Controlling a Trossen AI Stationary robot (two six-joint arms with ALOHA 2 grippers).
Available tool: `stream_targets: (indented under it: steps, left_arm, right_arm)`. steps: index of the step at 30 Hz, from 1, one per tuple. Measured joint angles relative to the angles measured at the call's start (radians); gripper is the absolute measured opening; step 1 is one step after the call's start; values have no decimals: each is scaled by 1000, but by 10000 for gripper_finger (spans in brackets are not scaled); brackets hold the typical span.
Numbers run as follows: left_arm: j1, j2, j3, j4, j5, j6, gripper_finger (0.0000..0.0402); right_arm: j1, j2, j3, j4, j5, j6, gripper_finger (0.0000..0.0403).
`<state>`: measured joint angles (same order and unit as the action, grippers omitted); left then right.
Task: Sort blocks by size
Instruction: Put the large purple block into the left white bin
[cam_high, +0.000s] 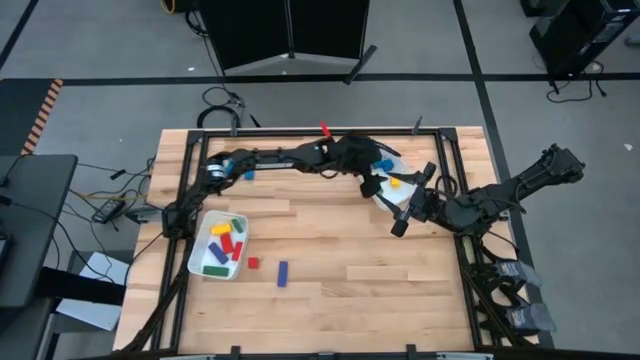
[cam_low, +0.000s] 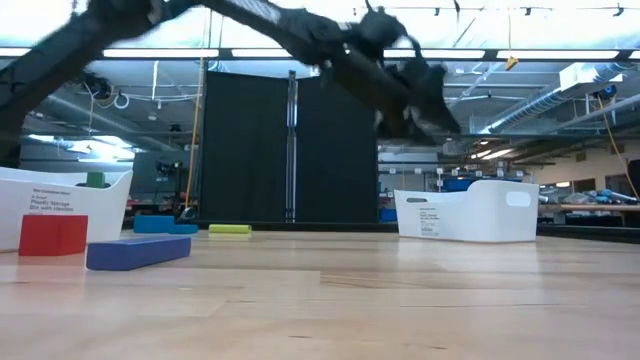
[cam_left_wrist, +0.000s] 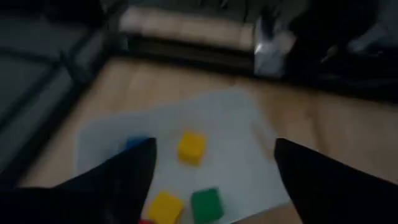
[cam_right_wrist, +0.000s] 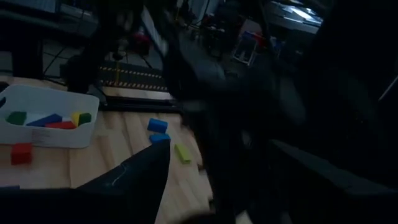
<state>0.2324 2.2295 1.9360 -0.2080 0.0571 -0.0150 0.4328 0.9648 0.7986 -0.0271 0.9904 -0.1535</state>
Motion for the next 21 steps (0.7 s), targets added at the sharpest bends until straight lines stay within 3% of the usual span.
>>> stream_targets:
  steps: [4,9,17,21]
  left_arm:
    - [-43,-199,-215,105,-30,26,262]
    - [-100,-513,-590,251,-94,18,195]
    - [-255,-992,-1039,263,-375,-124,178]
    - [-341,-1187,-1181,259,-432,-226,178]
  right_arm:
    - [0,35,0,41,-46,-3,279]
    - [-37,125,0,160,-110,-30,283]
    - [-173,332,2,363,-414,11,279]
    - [-225,433,62,325,-505,79,279]
